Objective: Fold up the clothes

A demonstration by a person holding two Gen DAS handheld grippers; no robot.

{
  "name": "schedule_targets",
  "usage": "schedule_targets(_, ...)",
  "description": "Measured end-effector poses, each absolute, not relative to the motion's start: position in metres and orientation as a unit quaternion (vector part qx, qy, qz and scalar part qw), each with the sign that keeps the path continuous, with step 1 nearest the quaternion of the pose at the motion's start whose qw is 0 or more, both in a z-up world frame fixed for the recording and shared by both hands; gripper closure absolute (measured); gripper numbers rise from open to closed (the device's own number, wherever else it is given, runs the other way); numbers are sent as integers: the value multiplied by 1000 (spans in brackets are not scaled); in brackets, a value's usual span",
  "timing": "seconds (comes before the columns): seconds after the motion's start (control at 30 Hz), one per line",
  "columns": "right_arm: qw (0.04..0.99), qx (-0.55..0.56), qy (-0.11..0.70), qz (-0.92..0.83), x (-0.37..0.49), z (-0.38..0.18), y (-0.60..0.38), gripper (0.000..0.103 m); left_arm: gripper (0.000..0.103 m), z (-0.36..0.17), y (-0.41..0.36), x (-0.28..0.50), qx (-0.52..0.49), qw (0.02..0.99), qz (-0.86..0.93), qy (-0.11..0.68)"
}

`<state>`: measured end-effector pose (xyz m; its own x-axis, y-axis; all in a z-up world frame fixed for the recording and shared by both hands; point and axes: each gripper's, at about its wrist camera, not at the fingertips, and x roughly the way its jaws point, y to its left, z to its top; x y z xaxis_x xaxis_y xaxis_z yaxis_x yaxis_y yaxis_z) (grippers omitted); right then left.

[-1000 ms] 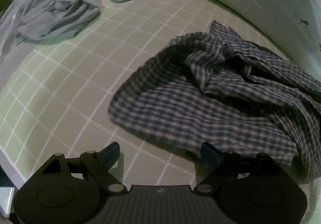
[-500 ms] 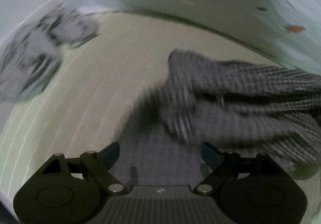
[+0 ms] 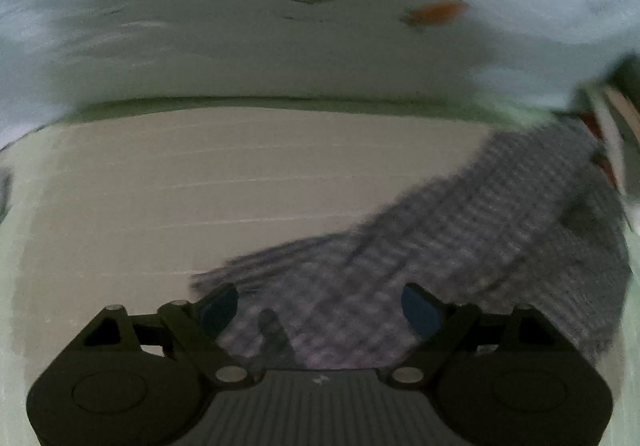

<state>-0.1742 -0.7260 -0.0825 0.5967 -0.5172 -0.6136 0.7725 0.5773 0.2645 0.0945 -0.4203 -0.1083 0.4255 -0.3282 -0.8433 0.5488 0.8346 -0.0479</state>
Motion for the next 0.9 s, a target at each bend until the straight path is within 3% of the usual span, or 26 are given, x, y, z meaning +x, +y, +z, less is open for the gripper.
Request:
schedule_targets(0.17,838,274,284,-377,-183,-113,-708,31,12,-131,-448,85,178,810,-294,476)
schedule_targets(0.2,833,280,289,-380,-186,-119,-704,31,19,-136,-448,88,181,808,-288,481)
schedule_targets(0.27,825,295,293,-383,-190,-127,-700,31,53,-143,-444,96,178,806,-274,494)
schedule_targets(0.3,823,302,294,-380,-191,-129,-697,31,86,-144,-439,101,164,805,-272,500)
schedule_targets(0.33,823,303,297,-378,-192,-130,-694,31,98,-143,-430,106,146,809,-265,503)
schedule_targets(0.63,829,284,309,-369,-184,-124,-679,31,98,-108,-279,160,19,882,-63,467)
schedule_targets(0.9,839,273,330,-335,-169,-123,-657,31,98,-110,-148,153,-40,872,133,469)
